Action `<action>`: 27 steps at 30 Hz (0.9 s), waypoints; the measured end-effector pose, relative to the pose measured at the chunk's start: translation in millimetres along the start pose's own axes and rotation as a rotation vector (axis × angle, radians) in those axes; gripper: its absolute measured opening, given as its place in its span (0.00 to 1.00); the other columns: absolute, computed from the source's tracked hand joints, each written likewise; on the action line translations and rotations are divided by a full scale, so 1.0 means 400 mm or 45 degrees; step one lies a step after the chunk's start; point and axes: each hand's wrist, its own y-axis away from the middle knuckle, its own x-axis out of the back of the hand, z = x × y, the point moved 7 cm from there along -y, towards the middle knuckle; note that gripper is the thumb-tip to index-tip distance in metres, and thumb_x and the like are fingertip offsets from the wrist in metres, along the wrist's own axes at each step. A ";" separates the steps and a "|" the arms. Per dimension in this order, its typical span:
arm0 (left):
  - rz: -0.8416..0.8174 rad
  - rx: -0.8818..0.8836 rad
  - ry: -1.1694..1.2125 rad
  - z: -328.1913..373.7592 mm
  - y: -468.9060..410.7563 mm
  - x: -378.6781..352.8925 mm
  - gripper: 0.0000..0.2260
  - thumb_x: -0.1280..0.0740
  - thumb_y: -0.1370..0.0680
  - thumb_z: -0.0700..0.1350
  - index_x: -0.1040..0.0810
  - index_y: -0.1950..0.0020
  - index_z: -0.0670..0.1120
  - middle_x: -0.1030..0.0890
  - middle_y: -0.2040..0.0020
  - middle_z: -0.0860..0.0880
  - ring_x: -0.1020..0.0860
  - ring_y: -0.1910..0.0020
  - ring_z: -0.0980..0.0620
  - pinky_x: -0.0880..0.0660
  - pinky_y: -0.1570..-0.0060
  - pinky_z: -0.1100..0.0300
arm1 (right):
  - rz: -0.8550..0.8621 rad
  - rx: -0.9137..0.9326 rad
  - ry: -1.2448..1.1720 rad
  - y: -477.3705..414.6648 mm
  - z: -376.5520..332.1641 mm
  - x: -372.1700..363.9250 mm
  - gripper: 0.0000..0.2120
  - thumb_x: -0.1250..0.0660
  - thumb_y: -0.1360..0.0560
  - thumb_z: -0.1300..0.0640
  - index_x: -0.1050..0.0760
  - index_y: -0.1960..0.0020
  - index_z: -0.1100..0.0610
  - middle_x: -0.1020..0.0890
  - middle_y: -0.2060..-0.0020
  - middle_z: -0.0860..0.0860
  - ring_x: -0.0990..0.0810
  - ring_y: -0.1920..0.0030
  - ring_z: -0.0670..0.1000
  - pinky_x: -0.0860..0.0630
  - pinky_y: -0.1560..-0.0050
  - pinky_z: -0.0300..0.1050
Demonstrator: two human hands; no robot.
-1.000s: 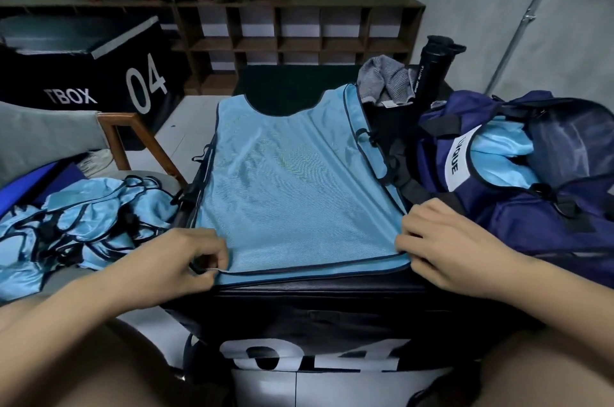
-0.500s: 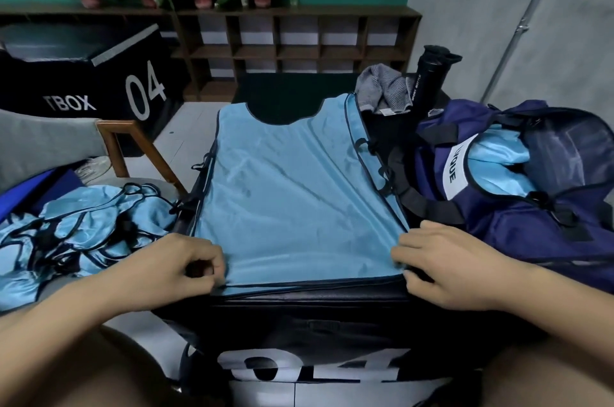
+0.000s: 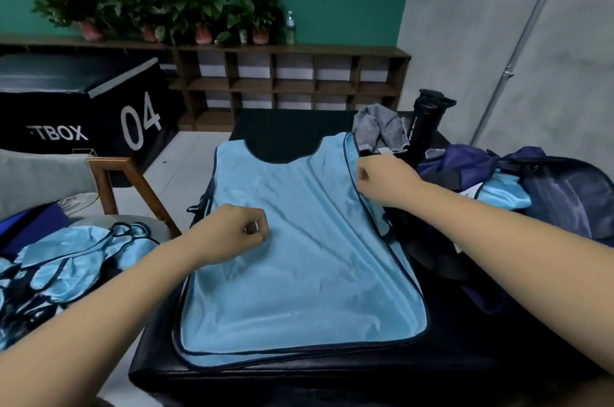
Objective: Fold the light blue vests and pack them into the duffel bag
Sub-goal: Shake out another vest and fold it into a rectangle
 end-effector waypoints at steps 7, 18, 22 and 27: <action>-0.092 0.079 -0.072 -0.045 -0.078 -0.051 0.03 0.30 0.22 0.51 0.22 0.56 0.56 0.19 0.63 0.56 0.23 0.64 0.57 0.23 0.61 0.57 | -0.107 -0.095 0.098 -0.218 0.053 -0.064 0.03 0.32 0.24 0.58 0.19 0.55 0.53 0.15 0.52 0.53 0.18 0.48 0.59 0.18 0.46 0.55; -0.114 0.138 -0.112 -0.046 -0.137 -0.059 0.11 0.31 0.20 0.52 0.23 0.60 0.49 0.20 0.63 0.54 0.25 0.63 0.55 0.28 0.62 0.60 | -0.360 -0.262 0.122 -0.297 0.087 -0.188 0.22 0.26 0.22 0.47 0.31 0.65 0.58 0.27 0.67 0.52 0.30 0.68 0.51 0.36 0.70 0.44; -0.121 0.144 -0.106 -0.044 -0.143 -0.061 0.13 0.31 0.19 0.54 0.23 0.59 0.48 0.21 0.64 0.54 0.26 0.65 0.55 0.29 0.63 0.60 | -0.369 -0.268 0.102 -0.300 0.096 -0.194 0.19 0.29 0.20 0.51 0.33 0.64 0.57 0.28 0.65 0.51 0.29 0.66 0.52 0.37 0.71 0.42; -0.126 0.164 -0.096 -0.054 -0.149 -0.063 0.15 0.30 0.19 0.55 0.22 0.58 0.45 0.19 0.62 0.50 0.26 0.64 0.54 0.27 0.61 0.59 | -0.379 -0.304 0.050 -0.300 0.132 -0.202 0.20 0.29 0.20 0.53 0.34 0.65 0.58 0.29 0.66 0.51 0.29 0.64 0.54 0.38 0.71 0.43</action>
